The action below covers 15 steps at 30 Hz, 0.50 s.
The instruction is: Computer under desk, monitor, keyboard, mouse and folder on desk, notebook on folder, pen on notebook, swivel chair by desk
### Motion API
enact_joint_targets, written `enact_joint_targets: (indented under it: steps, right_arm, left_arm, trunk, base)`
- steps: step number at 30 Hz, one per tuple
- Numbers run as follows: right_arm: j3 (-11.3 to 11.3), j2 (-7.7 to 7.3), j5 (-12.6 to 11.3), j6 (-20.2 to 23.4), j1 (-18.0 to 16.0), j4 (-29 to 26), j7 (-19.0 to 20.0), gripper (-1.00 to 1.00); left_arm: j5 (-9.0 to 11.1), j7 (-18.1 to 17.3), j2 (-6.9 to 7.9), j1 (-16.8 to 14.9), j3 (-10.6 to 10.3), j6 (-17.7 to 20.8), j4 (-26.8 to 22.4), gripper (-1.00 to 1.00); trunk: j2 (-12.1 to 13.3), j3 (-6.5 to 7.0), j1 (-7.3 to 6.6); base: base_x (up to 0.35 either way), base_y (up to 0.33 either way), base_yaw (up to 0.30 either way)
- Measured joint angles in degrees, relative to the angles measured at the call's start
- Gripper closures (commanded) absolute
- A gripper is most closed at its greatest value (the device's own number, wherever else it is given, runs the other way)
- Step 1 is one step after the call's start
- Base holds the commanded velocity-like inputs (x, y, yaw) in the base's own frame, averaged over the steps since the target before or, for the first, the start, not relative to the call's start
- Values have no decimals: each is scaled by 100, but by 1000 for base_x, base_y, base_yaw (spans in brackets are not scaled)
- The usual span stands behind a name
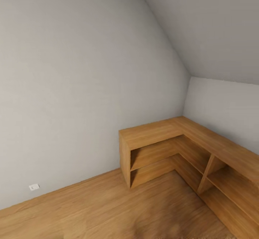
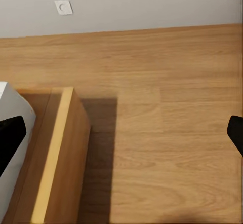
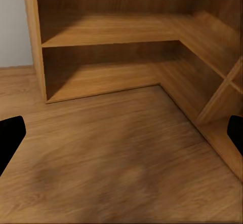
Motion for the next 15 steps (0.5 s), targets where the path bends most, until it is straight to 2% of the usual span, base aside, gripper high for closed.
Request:
enact_joint_targets:
  steps: [3, 6, 15]
  right_arm:
    - [0, 6, 0, 0, 0, 1, 0, -100]
    - [-1, 11, 0, 0, 0, 1, 0, -100]
    - [-2, 14, -1, 0, 0, 2, 0, -100]
  left_arm:
    - [0, -2, 0, 0, 0, 0, 0, -100]
    - [0, -2, -3, 0, -1, 0, 0, -100]
    - [0, -8, -8, 0, 0, 0, 0, -100]
  trunk:
    - [-1, 8, 0]
    - [-1, 17, -2]
    - [-2, 43, -3]
  base:
    - [29, 0, -246]
    - [193, 0, -246]
    - [301, 0, -247]
